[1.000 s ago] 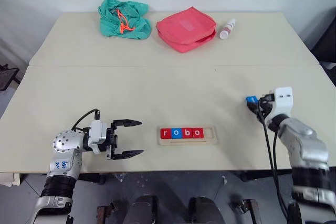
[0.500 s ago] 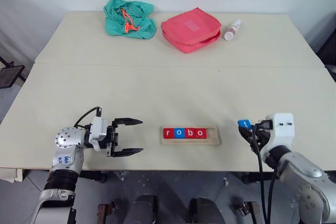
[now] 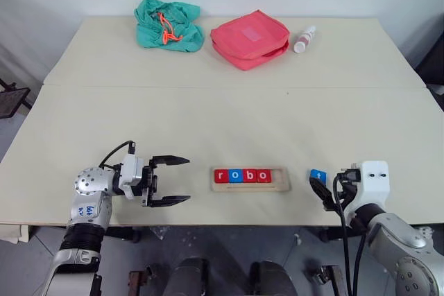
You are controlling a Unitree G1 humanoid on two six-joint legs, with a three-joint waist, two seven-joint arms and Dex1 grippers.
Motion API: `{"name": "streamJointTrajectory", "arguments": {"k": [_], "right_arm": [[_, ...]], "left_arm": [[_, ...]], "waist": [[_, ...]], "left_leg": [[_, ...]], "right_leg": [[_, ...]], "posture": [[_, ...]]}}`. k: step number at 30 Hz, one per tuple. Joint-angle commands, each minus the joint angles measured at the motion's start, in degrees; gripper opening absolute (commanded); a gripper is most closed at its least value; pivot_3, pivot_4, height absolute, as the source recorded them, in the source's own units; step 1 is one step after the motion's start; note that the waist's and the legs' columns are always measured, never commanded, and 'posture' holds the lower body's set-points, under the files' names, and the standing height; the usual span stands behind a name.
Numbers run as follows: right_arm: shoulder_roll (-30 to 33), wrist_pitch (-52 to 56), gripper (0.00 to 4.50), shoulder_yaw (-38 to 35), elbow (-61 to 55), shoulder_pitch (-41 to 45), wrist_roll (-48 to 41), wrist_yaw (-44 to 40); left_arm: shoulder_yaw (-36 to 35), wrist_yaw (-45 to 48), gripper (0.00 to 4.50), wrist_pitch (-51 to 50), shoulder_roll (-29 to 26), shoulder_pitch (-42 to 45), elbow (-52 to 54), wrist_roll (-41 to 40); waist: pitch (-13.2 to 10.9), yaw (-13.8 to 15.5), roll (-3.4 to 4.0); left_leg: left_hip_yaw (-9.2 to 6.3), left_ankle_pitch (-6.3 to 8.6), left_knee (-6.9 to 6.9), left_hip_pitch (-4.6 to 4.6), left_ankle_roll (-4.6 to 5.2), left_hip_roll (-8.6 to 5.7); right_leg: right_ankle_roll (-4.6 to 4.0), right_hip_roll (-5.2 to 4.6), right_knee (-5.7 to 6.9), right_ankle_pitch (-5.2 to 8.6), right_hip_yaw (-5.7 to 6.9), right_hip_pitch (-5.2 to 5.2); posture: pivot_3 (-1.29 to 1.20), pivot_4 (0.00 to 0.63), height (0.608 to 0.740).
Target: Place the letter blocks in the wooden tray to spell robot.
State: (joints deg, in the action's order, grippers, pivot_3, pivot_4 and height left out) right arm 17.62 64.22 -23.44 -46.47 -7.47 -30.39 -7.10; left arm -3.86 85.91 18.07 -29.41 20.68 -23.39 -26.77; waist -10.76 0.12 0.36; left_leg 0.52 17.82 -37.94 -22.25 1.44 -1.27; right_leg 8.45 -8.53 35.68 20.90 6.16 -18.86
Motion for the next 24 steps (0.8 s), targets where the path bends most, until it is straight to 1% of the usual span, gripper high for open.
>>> {"name": "streamJointTrajectory", "arguments": {"k": [1, 3, 8, 11, 16, 19, 21, 24], "right_arm": [[2.8, -2.2, 4.46, -2.2, -1.0, -1.4, -1.3, -3.3], [5.4, -3.4, 4.46, -2.4, -0.2, -1.5, -1.4, -5.8], [18.4, -10.8, 4.46, 0.0, 4.8, -3.0, 1.1, -17.5], [25.7, -17.4, 4.46, 2.8, 10.9, -2.3, 4.2, -24.2], [32.8, -24.7, 4.46, 5.9, 17.8, -0.6, 6.4, -33.0], [37.6, -28.9, 4.46, 10.4, 24.1, 4.4, 8.6, -39.4], [39.3, -31.0, 4.46, 13.2, 27.9, 8.0, 9.9, -42.2], [40.2, -33.6, 4.46, 16.2, 31.8, 12.0, 11.6, -45.0]], "left_arm": [[-0.3, 0.8, 4.5, 0.6, 0.0, 0.6, 0.4, -0.5], [-0.2, 0.8, 4.5, 0.6, 0.1, 0.9, 0.2, -0.4], [-0.2, 0.8, 4.5, 0.7, 0.3, 1.4, -0.4, -0.4], [-0.2, 0.7, 4.5, 0.7, 0.4, 1.4, -0.3, -0.4], [-0.3, 0.3, 4.5, 0.8, 0.5, 1.0, 0.0, -0.2], [-0.5, -0.5, 4.5, 0.8, 0.5, -0.2, 1.2, -0.3], [-0.7, -1.2, 4.5, 0.7, 0.6, -1.0, 2.2, -0.3], [-0.9, -2.0, 4.5, 0.6, 0.4, -2.4, 3.6, -0.4]], "waist": [[0.0, 0.0, 0.0], [0.0, -0.1, 0.0], [0.0, 0.0, -0.01], [0.0, 0.0, -0.02], [0.0, 0.0, -0.04], [0.0, 0.0, -0.05], [0.0, -0.1, -0.05], [0.0, -0.1, -0.06]], "left_leg": [[0.0, 0.0, 0.0, 0.0, 0.0, 0.0], [0.03, 0.0, 0.0, 0.0, 0.0, 0.0], [0.04, 0.0, 0.0, 0.0, 0.01, -0.02], [0.06, 0.0, -0.01, 0.02, 0.01, 0.0], [0.08, 0.0, -0.01, 0.01, 0.02, 0.01], [0.08, -0.01, -0.06, 0.02, 0.03, 0.01], [0.07, -0.01, -0.08, 0.01, 0.03, 0.03], [0.01, -0.01, -0.06, 0.01, 0.02, 0.07]], "right_leg": [[0.0, 0.0, 0.0, 0.0, 0.0, 0.0], [0.0, 0.0, -0.01, 0.0, -0.02, 0.0], [0.0, -0.01, -0.04, 0.0, -0.01, 0.02], [0.0, 0.0, -0.07, 0.0, 0.02, 0.05], [0.0, 0.0, -0.11, 0.0, 0.06, 0.08], [0.0, -0.01, -0.16, 0.0, 0.09, 0.14], [0.0, -0.01, -0.21, 0.0, 0.1, 0.16], [0.0, 0.0, -0.2, 0.0, 0.18, 0.17]], "posture": [[0.0, 0.15, 0.74], [0.0, 0.15, 0.74], [0.0, 0.15, 0.74], [0.0, 0.15, 0.74], [0.0, 0.15, 0.74], [0.0, 0.15, 0.74], [0.0, 0.15, 0.74], [0.0, 0.15, 0.74]]}}
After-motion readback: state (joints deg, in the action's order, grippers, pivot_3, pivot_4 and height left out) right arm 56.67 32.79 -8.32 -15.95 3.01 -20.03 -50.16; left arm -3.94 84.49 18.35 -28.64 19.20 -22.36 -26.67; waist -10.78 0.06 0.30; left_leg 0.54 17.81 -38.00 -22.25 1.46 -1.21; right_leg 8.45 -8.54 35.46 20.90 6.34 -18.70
